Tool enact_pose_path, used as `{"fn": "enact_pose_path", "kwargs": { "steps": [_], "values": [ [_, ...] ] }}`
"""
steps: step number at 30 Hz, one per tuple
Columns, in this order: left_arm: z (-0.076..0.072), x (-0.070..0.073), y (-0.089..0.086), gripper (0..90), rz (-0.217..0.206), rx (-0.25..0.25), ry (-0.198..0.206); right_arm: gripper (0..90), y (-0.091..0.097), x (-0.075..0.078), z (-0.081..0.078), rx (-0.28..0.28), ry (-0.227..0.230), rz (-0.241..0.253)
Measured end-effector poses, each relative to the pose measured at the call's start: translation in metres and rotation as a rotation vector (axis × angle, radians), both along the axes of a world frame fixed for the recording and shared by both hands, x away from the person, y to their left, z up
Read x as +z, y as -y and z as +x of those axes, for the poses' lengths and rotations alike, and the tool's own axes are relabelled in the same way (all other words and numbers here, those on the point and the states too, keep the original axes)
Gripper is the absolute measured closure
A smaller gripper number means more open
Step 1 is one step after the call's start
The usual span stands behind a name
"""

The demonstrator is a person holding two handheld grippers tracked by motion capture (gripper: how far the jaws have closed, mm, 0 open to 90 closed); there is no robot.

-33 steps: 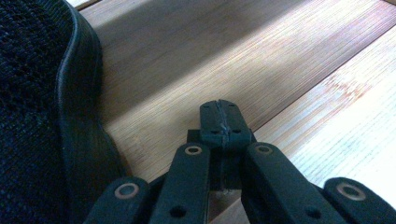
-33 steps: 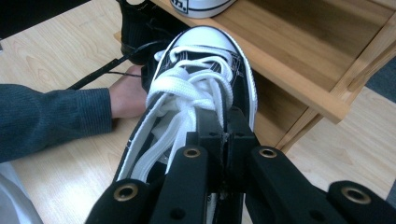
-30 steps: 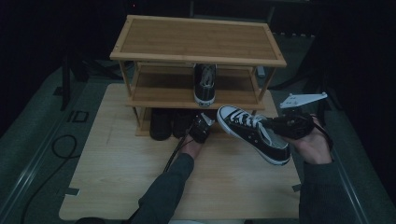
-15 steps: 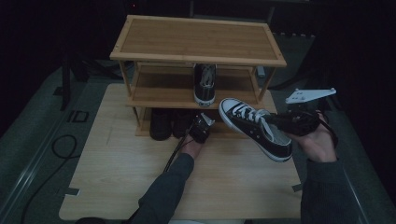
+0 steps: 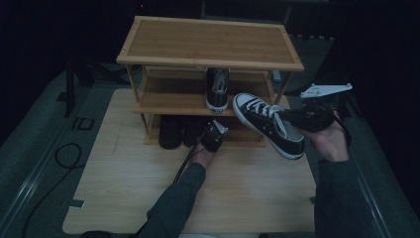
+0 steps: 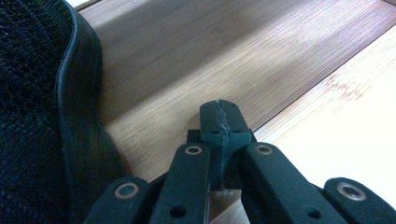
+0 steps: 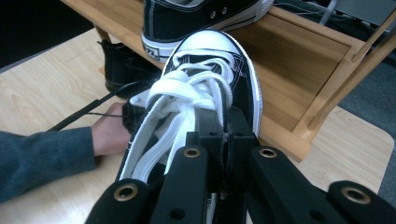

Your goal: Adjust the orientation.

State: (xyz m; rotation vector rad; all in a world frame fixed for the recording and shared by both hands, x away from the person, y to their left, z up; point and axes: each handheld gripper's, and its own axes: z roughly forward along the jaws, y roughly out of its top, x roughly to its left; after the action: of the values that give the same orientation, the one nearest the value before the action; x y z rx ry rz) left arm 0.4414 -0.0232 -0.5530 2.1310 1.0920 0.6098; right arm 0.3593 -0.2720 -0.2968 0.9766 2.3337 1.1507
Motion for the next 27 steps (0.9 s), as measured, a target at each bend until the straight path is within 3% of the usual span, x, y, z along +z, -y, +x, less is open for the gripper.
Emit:
{"fn": "enact_pose_path", "kwargs": {
  "steps": [16, 27],
  "values": [
    [0.0, 0.0, 0.0, 90.0, 0.001, -0.001, -0.002, 88.4, -0.017, -0.01, 0.044, -0.103, 0.005, 0.034],
    [0.0, 0.0, 0.0, 90.0, 0.0, -0.001, -0.002, 88.4, -0.027, -0.017, 0.061, -0.163, 0.007, 0.059]
  ]
}}
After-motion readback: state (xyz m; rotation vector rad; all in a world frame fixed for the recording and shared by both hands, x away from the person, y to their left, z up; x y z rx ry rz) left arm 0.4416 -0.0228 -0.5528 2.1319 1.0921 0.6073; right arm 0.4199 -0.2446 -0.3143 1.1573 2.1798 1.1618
